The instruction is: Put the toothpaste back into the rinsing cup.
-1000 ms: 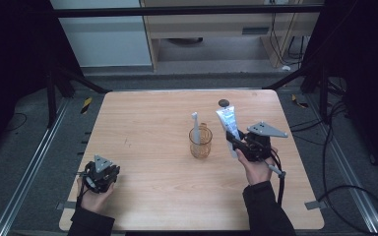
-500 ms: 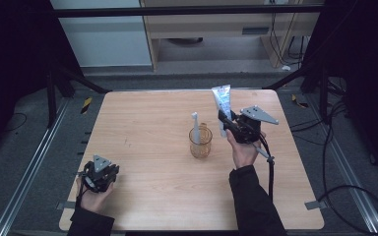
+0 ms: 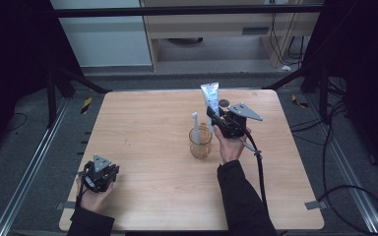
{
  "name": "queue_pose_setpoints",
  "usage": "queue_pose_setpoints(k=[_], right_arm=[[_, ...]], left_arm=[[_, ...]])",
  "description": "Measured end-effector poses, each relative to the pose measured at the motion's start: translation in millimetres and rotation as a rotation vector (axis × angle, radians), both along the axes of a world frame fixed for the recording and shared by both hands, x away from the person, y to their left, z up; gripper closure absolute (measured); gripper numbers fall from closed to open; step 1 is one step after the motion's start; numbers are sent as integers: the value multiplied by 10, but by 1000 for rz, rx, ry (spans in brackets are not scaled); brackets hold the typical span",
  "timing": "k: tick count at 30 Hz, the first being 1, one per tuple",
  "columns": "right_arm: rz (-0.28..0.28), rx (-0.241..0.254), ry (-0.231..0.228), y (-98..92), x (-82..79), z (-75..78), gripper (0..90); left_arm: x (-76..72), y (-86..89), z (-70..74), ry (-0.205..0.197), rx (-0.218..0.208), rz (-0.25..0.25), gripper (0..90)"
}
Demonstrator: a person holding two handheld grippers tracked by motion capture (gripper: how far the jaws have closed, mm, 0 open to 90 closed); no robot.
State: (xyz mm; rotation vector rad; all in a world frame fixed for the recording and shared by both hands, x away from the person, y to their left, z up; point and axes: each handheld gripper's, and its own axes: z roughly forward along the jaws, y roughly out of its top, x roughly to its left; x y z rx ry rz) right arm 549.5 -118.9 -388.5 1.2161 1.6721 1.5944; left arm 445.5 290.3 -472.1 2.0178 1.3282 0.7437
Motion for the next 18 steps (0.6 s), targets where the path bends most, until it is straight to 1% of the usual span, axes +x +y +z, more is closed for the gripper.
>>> queue_pose_setpoints(k=[4,8,15,18], right_arm=[[10,-2,3,71,45,-59,683],[14,0,16,129,81,-124,682],[22,-24,40,178,121,-240,680],[25,-21,51,184,130,-290,679]], left_arm=[[2,7,-1,1,1,0,807],[2,7,-1,2,2,-2,807],[4,5,-5,2,2,0,808],[6,3,-8,4,2,-1,808]])
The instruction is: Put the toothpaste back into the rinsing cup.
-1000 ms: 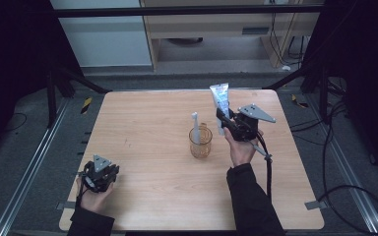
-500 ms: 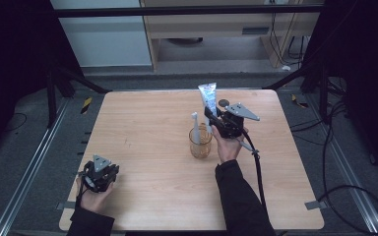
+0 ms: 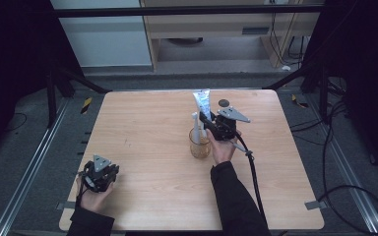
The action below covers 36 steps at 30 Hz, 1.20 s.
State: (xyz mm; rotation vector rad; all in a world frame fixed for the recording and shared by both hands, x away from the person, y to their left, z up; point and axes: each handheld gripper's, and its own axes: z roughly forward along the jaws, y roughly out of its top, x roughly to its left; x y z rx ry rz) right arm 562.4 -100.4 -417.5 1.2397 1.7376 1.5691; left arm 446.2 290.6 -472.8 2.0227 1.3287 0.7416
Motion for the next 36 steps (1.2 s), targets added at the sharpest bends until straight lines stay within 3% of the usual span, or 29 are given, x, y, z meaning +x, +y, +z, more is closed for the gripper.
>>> queue_pose_setpoints(k=[18,28,35,36], right_arm=[[45,-48,60,77,-4,-169,645],[68,-90,78,38,-47,-121,616],[86,-154,94,0,-113,-95,572],[85,-153,78,-11,-135,-89,647]], left_arm=[[-1,-2,0,0,3,-2,808],[-2,-10,-1,0,4,-2,808],[-3,-14,-1,0,4,-2,808],[-2,-15,-2,0,3,-1,808]])
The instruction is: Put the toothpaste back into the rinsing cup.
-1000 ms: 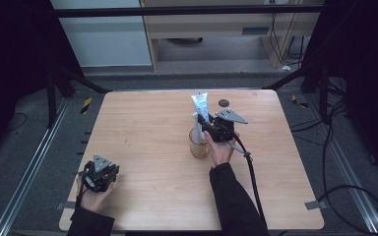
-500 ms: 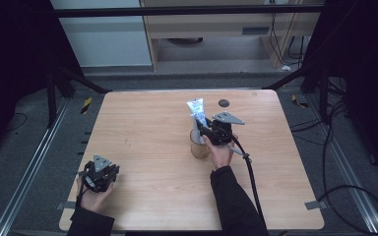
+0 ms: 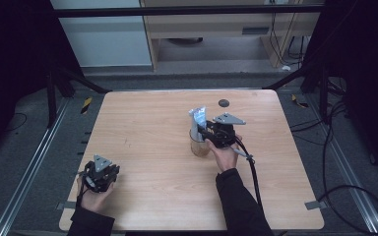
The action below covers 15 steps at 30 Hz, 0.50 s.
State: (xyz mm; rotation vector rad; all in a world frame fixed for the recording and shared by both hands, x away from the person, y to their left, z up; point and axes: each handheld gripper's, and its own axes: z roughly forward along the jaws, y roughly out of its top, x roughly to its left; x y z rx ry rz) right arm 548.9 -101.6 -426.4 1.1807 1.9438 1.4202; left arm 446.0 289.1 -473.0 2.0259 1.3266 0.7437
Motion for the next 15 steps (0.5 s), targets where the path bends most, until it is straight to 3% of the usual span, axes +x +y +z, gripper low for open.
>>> queue_pose_setpoints(k=[3,7,12,15], right_arm=[[-5,29,-20,-75,-71,103,645],[-15,-11,-7,-170,-164,197,639],[-32,-29,34,-354,-273,159,580],[-35,-39,69,-485,-347,82,490]], left_arm=[[0,-3,-2,2,1,-1,808],[-5,-13,2,0,2,-3,807],[-7,-16,-1,1,4,-5,806],[-6,-14,-5,6,2,-9,803]])
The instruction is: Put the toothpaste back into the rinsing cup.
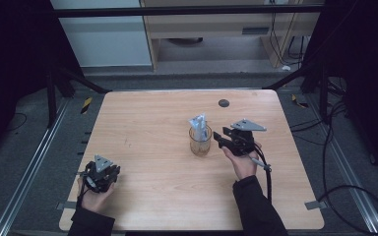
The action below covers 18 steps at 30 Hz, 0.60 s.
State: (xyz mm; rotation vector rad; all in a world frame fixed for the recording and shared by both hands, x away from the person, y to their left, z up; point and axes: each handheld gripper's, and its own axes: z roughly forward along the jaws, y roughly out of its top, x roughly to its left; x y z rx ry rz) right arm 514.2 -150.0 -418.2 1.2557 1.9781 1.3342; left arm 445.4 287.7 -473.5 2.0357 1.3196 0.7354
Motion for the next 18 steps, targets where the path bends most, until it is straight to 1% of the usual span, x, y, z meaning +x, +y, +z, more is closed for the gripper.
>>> queue_pose_setpoints(k=[4,5,9,10,11,13,14,18], right_arm=[[16,-40,47,-184,-137,-148,341],[20,-44,67,-232,-180,-189,313],[20,-94,102,-431,-347,-349,208],[14,-98,112,-478,-389,-383,187],[8,-107,112,-530,-427,-420,174],[-6,-105,123,-620,-495,-482,150],[-13,-105,129,-658,-524,-503,139],[-40,-109,129,-775,-603,-542,115]], left_arm=[[4,7,-8,11,-23,-8,795],[4,8,-11,13,-25,-10,792],[7,6,-21,16,-26,-18,774],[9,6,-26,19,-25,-22,764],[11,6,-34,21,-26,-25,756],[15,8,-48,26,-32,-30,742],[16,10,-53,28,-34,-34,729],[18,23,-67,35,-37,-36,690]])
